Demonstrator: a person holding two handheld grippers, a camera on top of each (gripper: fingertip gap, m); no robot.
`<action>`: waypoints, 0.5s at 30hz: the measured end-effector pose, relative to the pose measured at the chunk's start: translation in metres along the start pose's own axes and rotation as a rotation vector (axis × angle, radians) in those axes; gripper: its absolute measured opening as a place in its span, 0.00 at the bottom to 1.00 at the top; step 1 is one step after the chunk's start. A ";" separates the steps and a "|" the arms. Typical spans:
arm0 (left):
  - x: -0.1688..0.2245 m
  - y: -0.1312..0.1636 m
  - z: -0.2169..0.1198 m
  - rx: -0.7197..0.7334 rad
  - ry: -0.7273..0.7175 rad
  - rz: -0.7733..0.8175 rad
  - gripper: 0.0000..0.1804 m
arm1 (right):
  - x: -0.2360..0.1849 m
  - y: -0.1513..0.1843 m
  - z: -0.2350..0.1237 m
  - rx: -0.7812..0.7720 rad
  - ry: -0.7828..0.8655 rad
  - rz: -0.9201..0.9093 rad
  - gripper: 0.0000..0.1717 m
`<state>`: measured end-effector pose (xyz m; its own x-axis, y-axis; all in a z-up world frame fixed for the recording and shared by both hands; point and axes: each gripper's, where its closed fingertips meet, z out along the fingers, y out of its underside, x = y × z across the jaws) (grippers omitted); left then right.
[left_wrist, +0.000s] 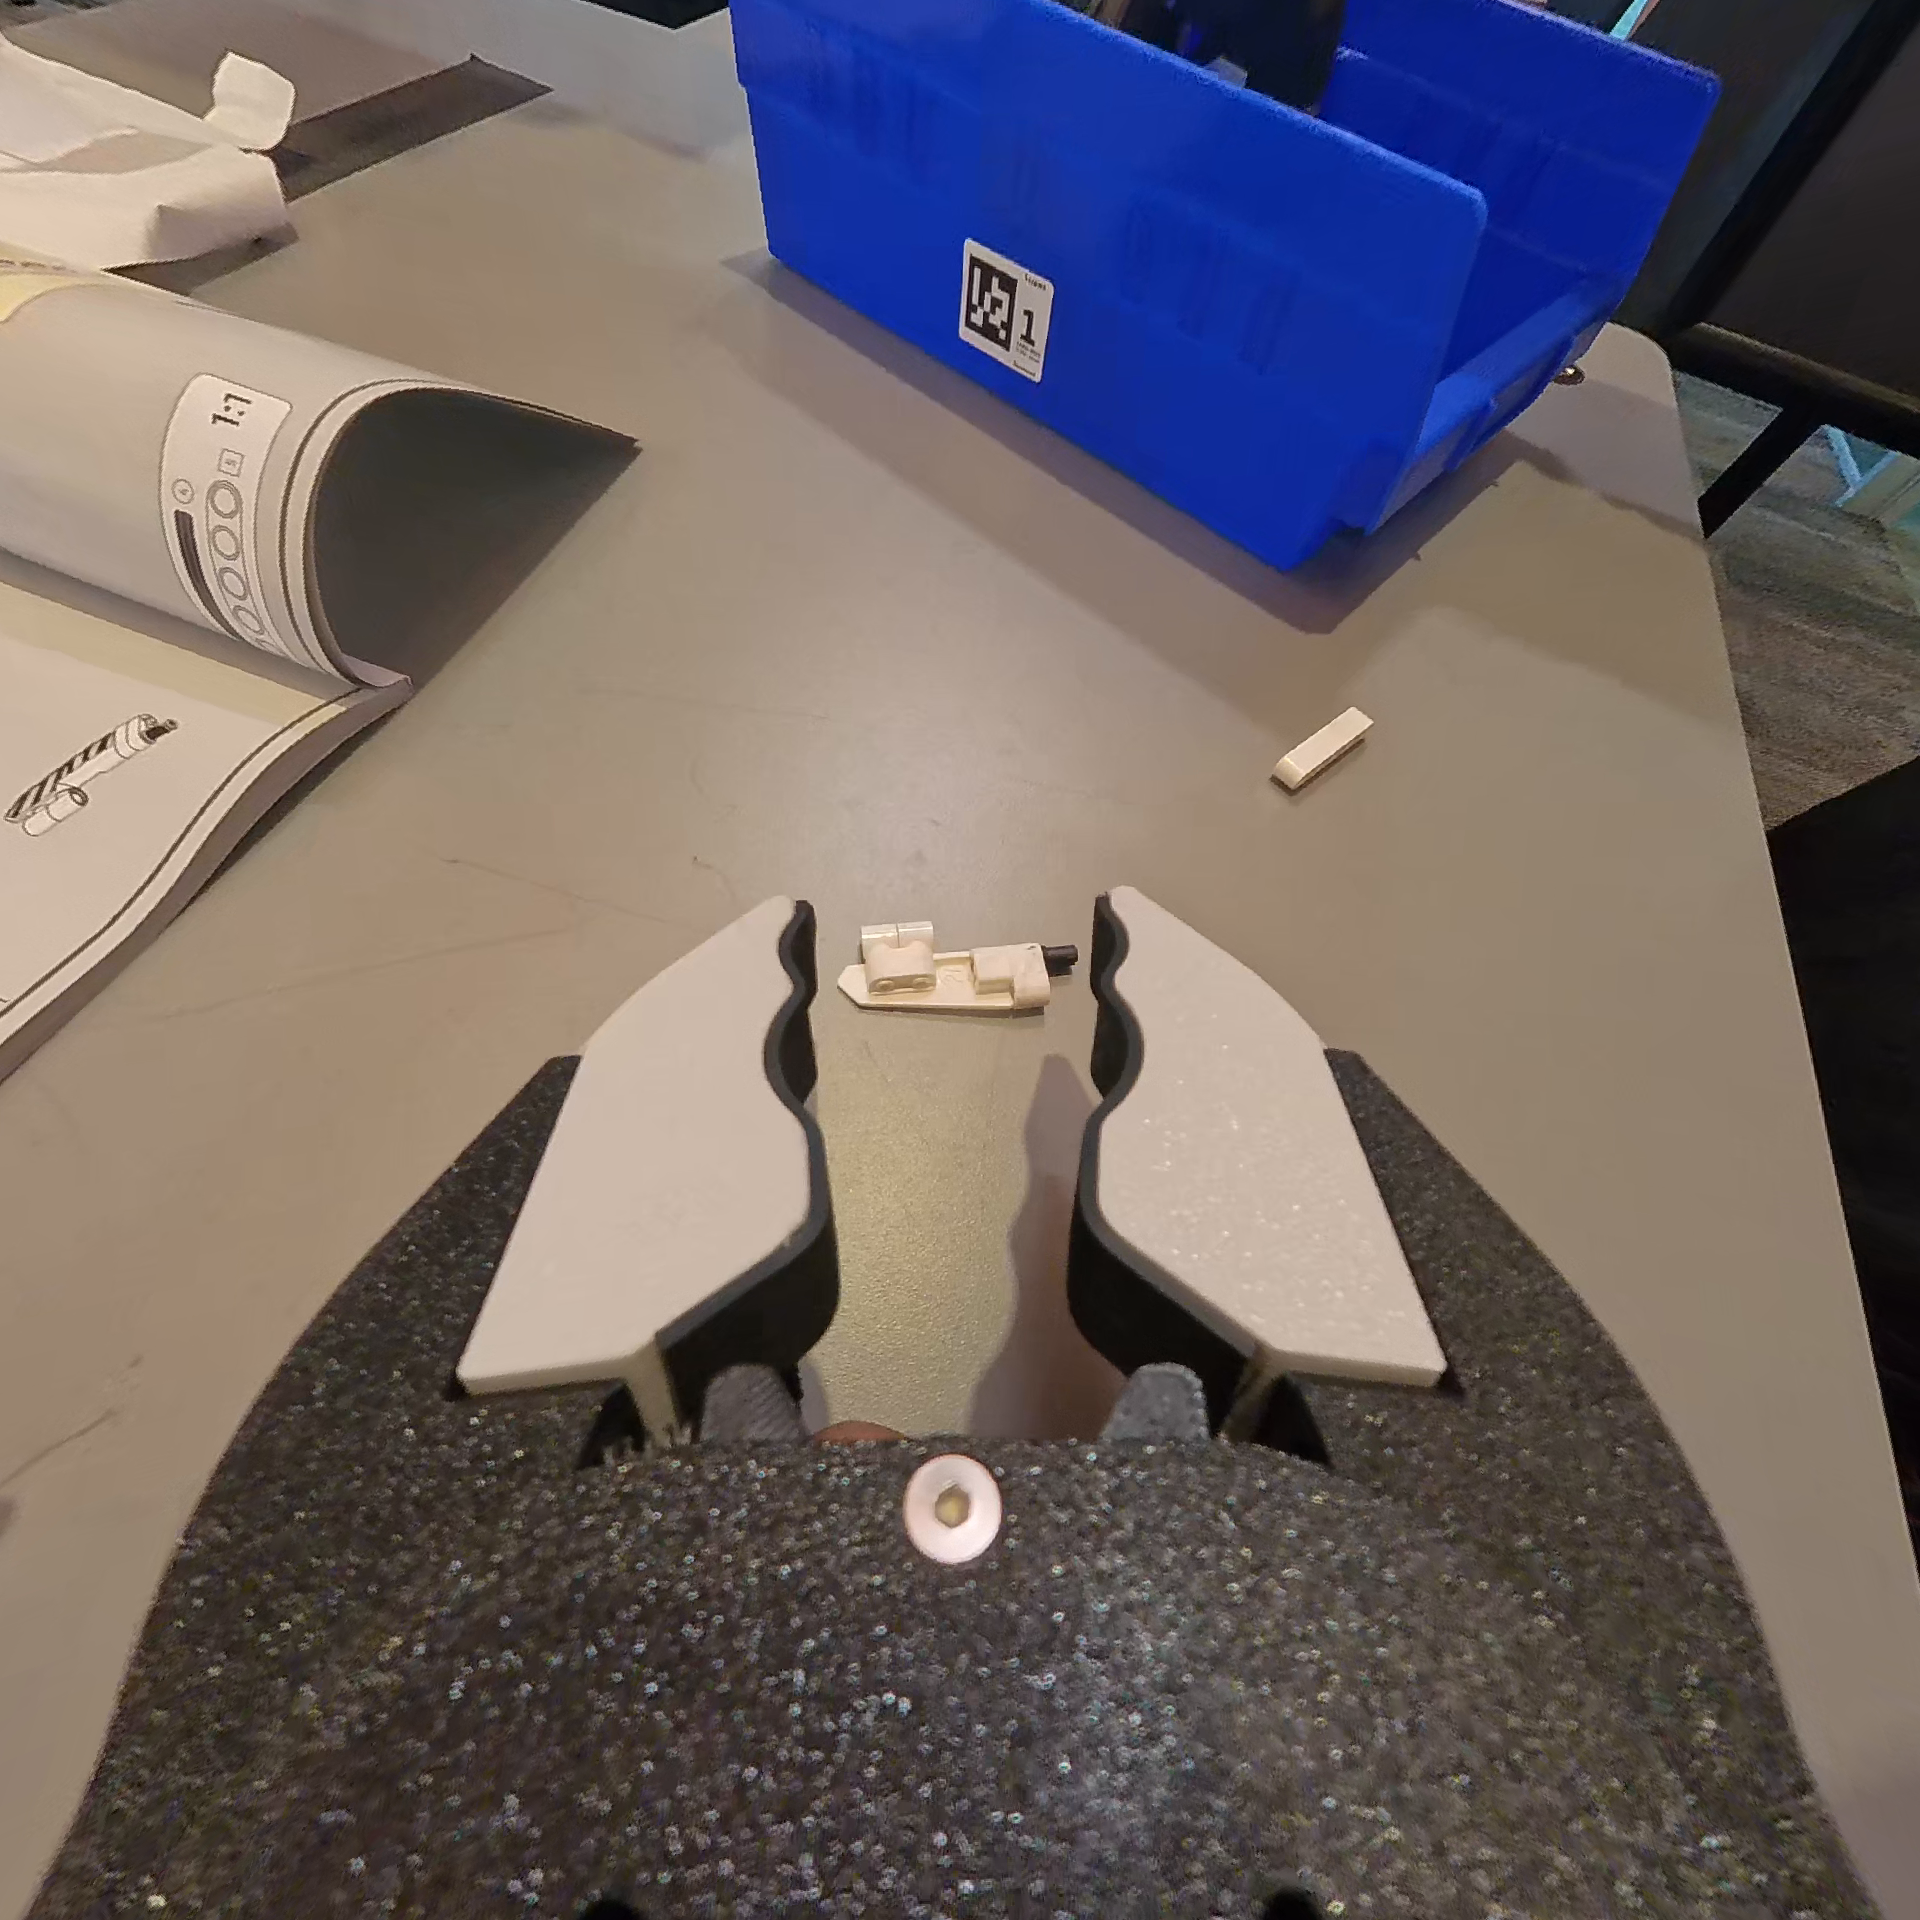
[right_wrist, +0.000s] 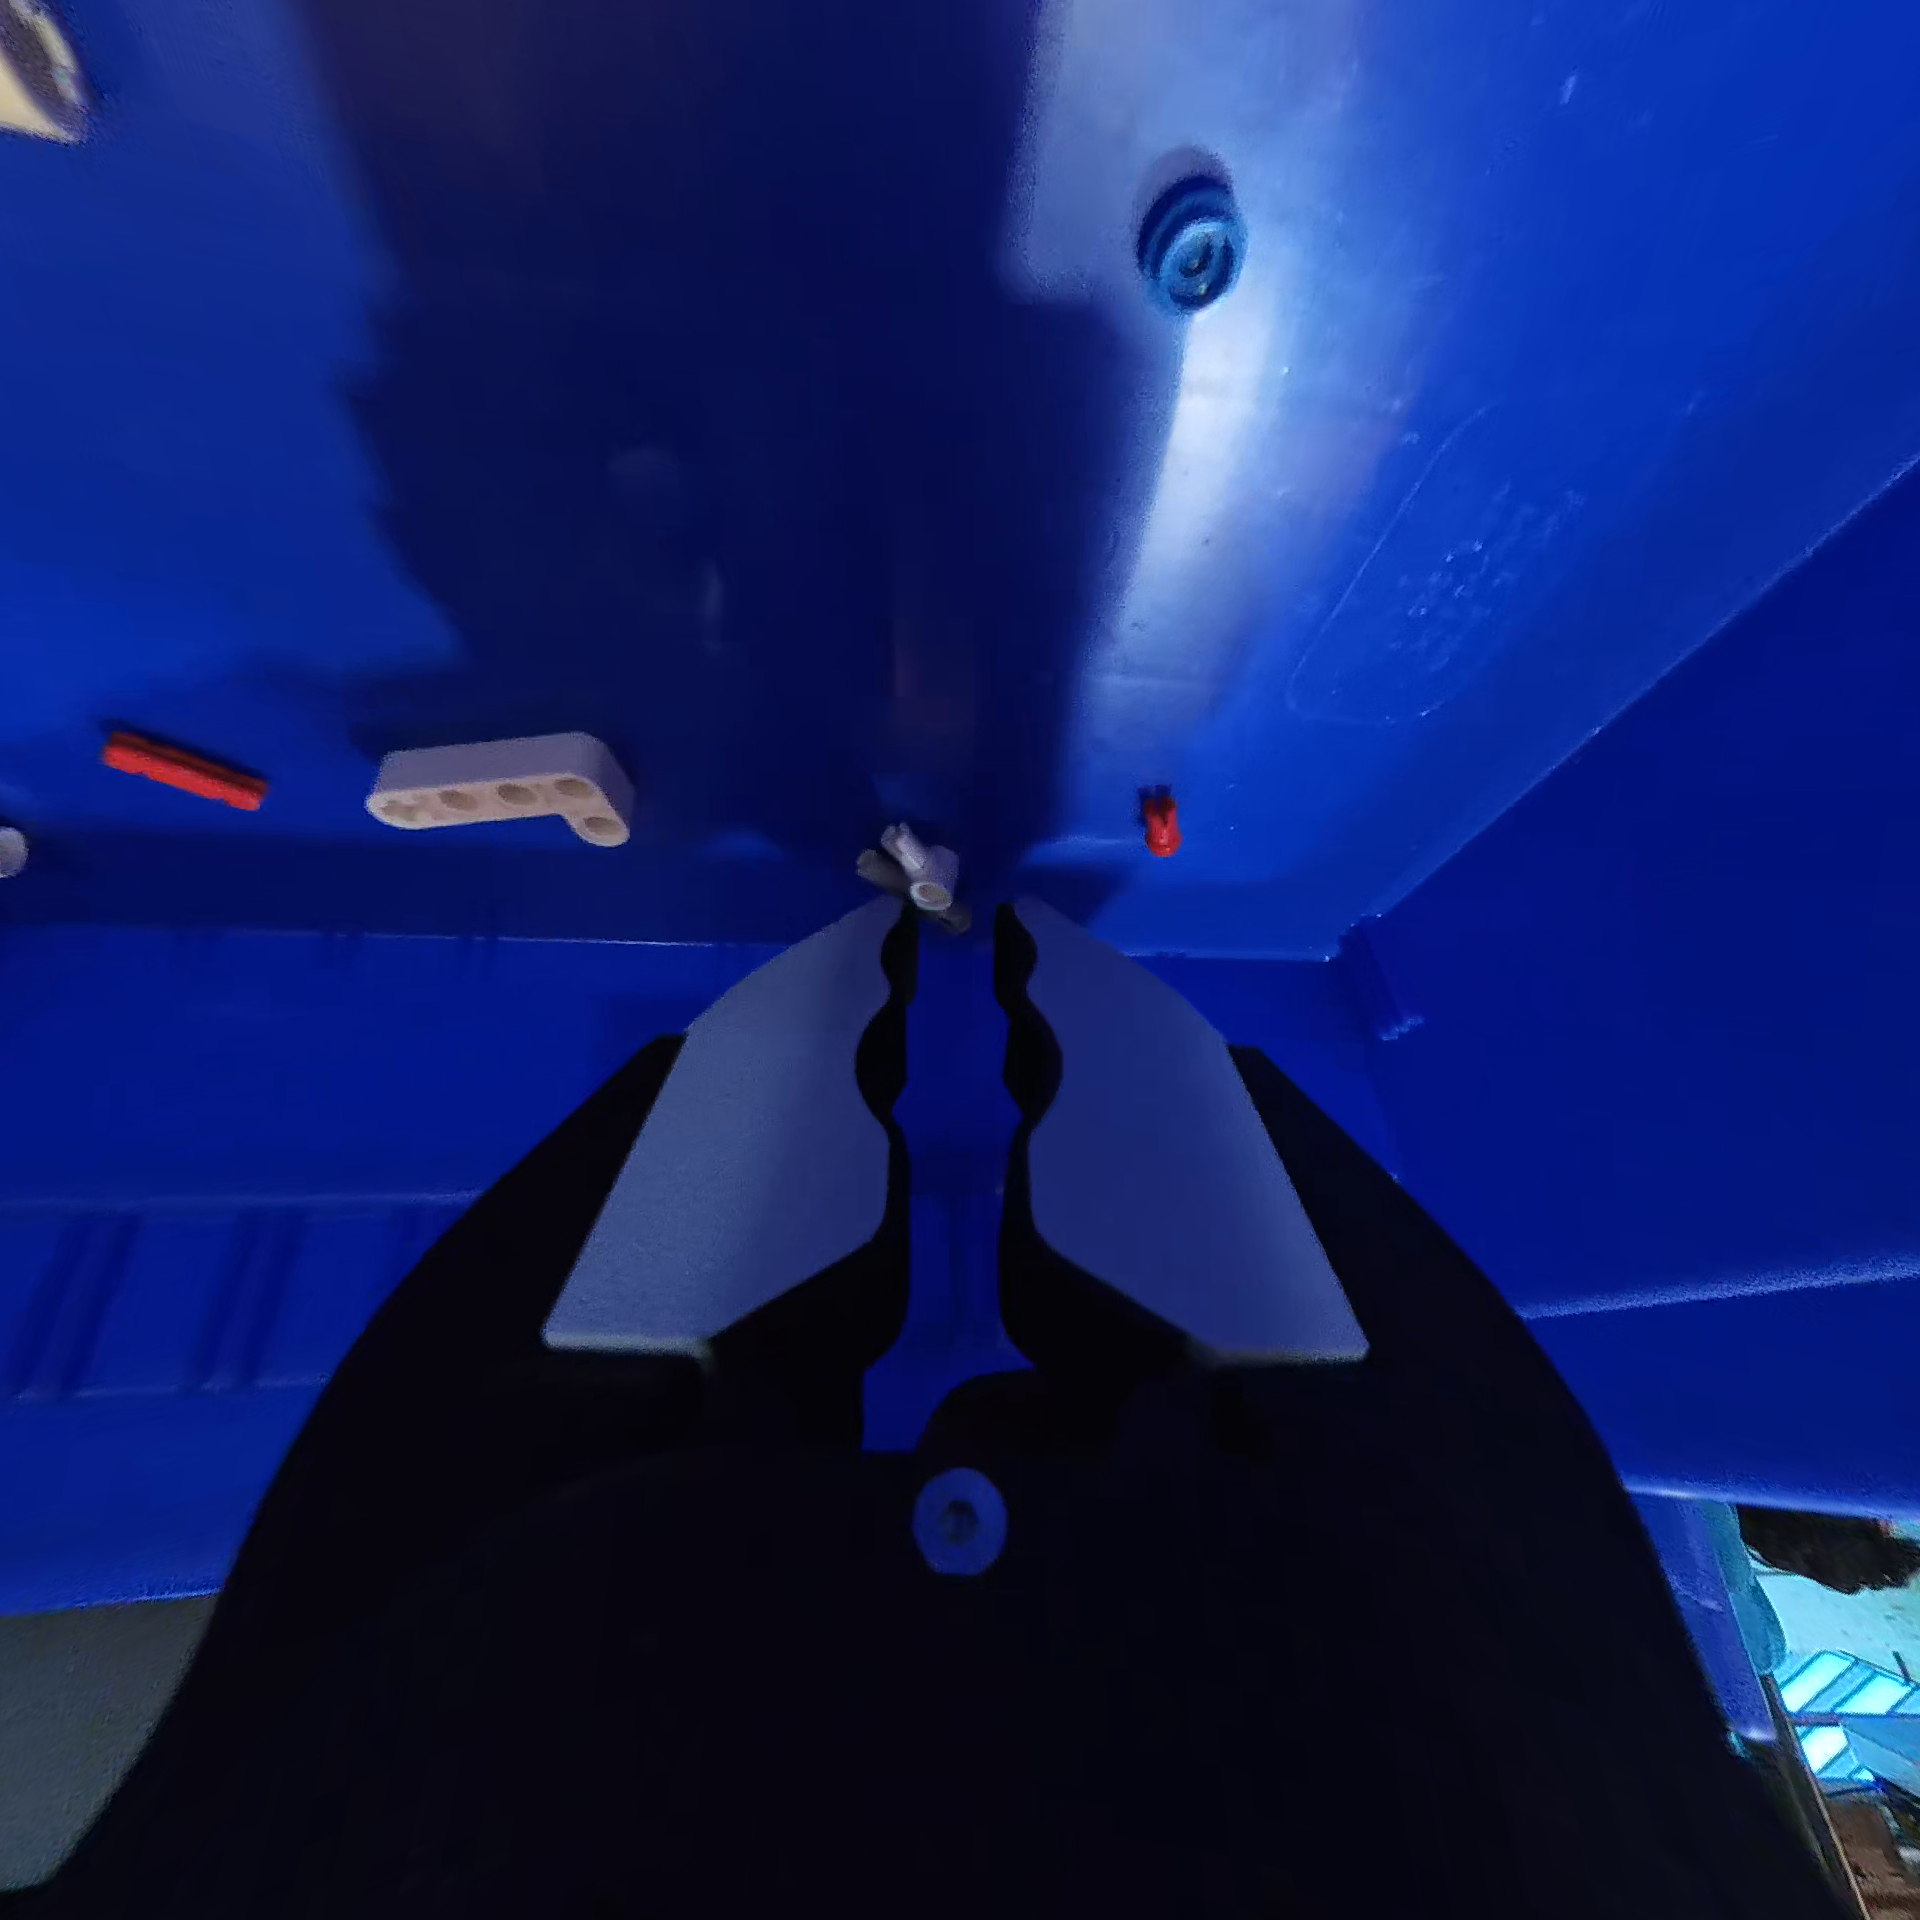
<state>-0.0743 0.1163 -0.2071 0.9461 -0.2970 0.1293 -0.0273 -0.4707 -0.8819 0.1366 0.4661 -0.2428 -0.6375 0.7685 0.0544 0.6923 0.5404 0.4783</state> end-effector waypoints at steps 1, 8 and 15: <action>0.000 0.000 0.000 0.000 0.000 0.001 0.28 | 0.000 0.000 0.000 -0.002 0.000 -0.003 0.08; 0.000 0.000 0.000 -0.001 0.000 0.001 0.28 | 0.003 -0.009 -0.005 0.041 0.009 -0.004 0.08; 0.000 0.000 0.000 -0.002 0.000 0.002 0.28 | 0.000 -0.012 -0.007 0.065 -0.001 -0.026 0.03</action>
<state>-0.0741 0.1165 -0.2075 0.9461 -0.2976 0.1278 -0.0294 -0.4720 -0.8811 0.1257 0.4575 -0.2427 -0.6551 0.7544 0.0419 0.6962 0.5811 0.4215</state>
